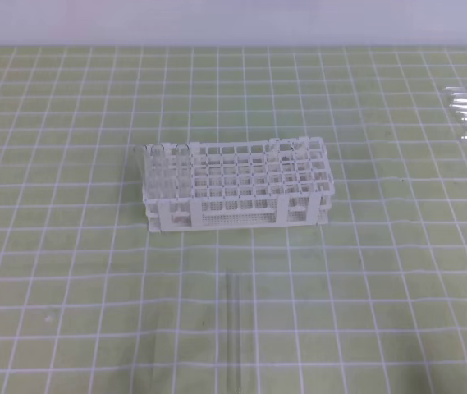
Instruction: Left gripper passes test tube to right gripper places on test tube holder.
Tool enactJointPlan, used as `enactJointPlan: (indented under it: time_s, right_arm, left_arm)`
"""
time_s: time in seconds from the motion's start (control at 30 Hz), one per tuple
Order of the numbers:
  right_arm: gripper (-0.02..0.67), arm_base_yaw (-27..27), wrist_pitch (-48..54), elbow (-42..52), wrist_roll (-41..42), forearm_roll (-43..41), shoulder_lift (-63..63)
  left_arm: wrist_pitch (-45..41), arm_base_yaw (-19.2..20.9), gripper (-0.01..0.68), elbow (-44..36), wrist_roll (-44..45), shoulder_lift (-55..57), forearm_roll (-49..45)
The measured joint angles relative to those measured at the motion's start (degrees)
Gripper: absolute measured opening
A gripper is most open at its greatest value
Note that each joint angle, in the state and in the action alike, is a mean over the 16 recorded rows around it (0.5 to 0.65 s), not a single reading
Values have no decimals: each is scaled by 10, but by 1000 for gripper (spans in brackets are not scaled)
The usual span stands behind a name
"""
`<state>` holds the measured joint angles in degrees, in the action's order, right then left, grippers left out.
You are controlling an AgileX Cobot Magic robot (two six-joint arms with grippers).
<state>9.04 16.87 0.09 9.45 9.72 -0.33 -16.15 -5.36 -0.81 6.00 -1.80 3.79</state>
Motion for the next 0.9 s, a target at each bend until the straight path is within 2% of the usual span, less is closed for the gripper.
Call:
enactJointPlan:
  time_s: [0.9]
  right_arm:
    - [-2, 0, 0, 0, 0, 0, 0]
  left_arm:
    - [-6, 0, 0, 5, 0, 9, 1]
